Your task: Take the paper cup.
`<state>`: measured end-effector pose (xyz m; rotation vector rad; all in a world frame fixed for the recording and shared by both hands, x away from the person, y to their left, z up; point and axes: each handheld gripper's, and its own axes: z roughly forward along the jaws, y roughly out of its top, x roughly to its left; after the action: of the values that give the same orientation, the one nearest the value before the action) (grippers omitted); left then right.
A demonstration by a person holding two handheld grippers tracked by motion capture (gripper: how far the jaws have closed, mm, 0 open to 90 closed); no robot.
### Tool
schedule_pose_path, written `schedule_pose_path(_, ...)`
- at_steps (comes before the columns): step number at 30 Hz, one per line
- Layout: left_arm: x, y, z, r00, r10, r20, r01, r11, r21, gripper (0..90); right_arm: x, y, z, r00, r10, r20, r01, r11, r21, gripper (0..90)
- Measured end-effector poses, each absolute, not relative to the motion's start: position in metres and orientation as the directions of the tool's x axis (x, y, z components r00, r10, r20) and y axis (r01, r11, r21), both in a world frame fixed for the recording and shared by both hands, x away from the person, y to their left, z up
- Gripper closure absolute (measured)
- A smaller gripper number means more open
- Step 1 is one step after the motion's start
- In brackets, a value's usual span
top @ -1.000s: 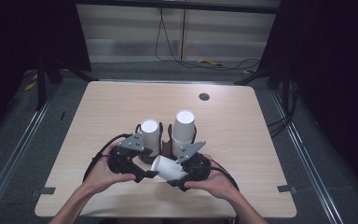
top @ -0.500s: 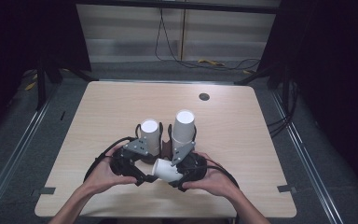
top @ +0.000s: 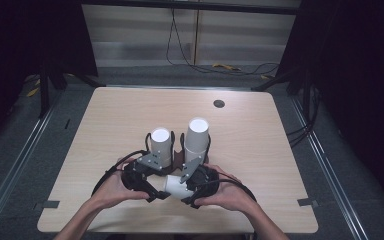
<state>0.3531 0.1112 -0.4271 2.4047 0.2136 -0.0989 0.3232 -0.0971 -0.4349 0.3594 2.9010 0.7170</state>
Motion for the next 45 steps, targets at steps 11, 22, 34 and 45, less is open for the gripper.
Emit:
schedule_pose_path(11, 0.353, 0.102, -0.433, 0.983, 0.119, -0.142, 0.182, -0.763, 0.621, 23.6, 0.32, -0.093, -0.438, -0.967, 0.247, -0.067, 0.188, 0.861, 0.472, 28.3)
schedule_pose_path(22, 0.351, 0.1, -0.434, 0.984, 0.077, -0.159, 0.16, -0.768, 0.62, 30.0, 0.317, -0.088, -0.439, -0.969, 0.233, -0.079, 0.169, 0.865, 0.472, 28.3)
schedule_pose_path(34, 0.351, 0.098, -0.436, 0.981, 0.07, -0.181, 0.17, -0.761, 0.627, 30.0, 0.317, -0.086, -0.437, -0.974, 0.213, -0.08, 0.147, 0.859, 0.49, 28.2)
schedule_pose_path(45, 0.35, 0.096, -0.438, 0.98, 0.037, -0.195, 0.152, -0.775, 0.613, 33.1, 0.316, -0.085, -0.437, -0.978, 0.199, -0.058, 0.146, 0.859, 0.491, 26.4)
